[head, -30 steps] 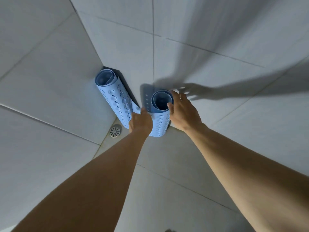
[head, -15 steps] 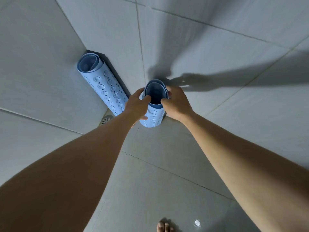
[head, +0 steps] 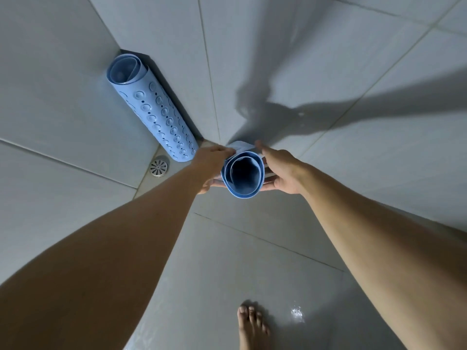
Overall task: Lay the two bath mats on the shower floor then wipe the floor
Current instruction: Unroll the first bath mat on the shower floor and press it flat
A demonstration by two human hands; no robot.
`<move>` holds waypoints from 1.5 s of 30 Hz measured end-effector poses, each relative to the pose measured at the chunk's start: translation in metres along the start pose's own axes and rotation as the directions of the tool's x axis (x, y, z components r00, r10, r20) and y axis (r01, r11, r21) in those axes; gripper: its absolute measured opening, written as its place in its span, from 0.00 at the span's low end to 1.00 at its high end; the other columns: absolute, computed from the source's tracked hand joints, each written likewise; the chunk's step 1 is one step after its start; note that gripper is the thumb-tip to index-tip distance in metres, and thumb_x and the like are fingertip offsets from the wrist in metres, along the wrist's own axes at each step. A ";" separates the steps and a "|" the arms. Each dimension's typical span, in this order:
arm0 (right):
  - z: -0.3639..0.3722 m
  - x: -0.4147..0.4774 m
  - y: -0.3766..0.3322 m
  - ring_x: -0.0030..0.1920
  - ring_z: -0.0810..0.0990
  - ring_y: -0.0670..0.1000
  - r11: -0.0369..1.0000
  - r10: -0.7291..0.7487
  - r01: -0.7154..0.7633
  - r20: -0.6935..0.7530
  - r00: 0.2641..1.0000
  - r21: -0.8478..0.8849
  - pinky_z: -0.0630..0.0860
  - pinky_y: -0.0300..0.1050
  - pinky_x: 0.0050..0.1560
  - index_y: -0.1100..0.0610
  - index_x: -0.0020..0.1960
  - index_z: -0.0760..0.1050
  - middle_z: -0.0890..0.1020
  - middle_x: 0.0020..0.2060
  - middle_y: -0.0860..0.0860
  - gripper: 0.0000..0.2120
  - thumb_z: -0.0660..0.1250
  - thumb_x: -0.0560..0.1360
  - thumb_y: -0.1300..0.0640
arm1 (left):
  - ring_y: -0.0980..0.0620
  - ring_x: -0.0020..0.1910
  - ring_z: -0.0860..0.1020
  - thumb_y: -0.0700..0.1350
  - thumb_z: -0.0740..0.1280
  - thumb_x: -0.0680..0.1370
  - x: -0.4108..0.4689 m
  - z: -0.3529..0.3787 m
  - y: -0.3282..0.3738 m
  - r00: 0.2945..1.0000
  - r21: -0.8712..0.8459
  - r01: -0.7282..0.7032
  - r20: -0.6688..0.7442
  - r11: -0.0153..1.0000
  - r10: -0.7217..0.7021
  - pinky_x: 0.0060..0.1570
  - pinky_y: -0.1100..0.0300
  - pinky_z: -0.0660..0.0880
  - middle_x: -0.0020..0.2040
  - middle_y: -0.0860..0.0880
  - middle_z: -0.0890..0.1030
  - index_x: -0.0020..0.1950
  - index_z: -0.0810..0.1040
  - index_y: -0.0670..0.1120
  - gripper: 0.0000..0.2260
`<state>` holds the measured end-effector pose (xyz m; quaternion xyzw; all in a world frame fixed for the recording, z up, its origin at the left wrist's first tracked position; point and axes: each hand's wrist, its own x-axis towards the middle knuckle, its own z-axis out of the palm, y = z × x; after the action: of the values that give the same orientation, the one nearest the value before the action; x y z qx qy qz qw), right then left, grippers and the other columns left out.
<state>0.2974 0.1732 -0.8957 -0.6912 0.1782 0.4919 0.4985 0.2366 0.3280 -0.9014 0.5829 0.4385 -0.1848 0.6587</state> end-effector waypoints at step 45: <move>-0.050 0.005 0.445 0.63 0.75 0.52 0.971 -0.236 0.223 -0.182 0.955 -0.088 0.80 0.53 0.56 0.35 0.77 0.45 0.70 0.68 0.47 0.56 0.69 0.63 0.70 | 0.48 0.49 0.80 0.43 0.67 0.64 -0.035 0.147 -0.358 0.943 0.299 0.026 0.309 0.954 -0.123 0.62 0.49 0.75 0.50 0.48 0.84 0.62 0.78 0.48 0.25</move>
<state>-0.0031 -0.0638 -1.1276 -0.7674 0.1271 0.3678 0.5096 0.0008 0.0915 -1.1000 0.6177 0.3144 -0.3654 0.6213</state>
